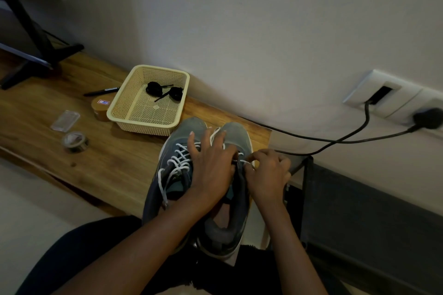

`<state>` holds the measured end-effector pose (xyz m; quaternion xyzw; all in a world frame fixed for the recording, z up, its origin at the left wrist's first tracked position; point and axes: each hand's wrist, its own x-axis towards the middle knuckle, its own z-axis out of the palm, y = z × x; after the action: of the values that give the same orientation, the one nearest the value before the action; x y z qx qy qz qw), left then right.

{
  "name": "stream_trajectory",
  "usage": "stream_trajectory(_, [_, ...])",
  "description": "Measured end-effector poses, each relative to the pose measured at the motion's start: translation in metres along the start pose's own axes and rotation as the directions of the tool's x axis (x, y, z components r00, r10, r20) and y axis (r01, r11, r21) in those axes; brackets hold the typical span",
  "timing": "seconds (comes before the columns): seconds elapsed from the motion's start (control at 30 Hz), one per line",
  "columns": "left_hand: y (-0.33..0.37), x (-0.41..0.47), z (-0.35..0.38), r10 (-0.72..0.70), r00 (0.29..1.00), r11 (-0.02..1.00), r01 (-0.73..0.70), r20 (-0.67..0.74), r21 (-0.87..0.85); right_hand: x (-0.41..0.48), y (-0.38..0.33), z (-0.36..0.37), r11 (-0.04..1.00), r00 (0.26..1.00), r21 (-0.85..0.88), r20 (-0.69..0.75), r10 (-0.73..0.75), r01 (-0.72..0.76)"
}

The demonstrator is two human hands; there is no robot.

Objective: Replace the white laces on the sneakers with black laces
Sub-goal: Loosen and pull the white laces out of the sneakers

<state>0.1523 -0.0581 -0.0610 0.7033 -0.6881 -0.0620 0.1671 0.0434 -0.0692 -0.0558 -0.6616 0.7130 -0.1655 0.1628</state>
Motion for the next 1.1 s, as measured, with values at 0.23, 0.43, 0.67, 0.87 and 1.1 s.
stream_trajectory(0.23, [0.001,0.003,0.009,-0.029,0.998,0.998,0.026,-0.055,-0.051,0.0,-0.002,-0.001,1.0,1.0,-0.006,0.013,0.01,-0.01])
stream_trajectory(0.43, [0.003,0.004,0.006,-0.097,0.993,0.98,0.083,-0.069,-0.178,-0.002,-0.002,-0.002,1.0,0.999,-0.017,0.048,0.01,-0.009])
stream_trajectory(0.67, [0.004,0.001,0.006,-0.1,0.984,0.962,0.058,-0.146,-0.266,-0.001,-0.002,-0.001,1.0,1.0,-0.017,0.024,0.011,-0.01])
stream_trajectory(0.87, [0.002,0.0,-0.002,0.023,1.0,0.999,-0.023,-0.014,-0.027,0.0,-0.002,0.0,1.0,1.0,0.014,0.012,0.002,-0.002])
stream_trajectory(1.1, [0.0,0.002,0.002,-0.036,0.999,0.998,0.036,0.007,-0.045,-0.001,-0.003,-0.002,1.0,1.0,0.028,0.027,-0.004,0.003])
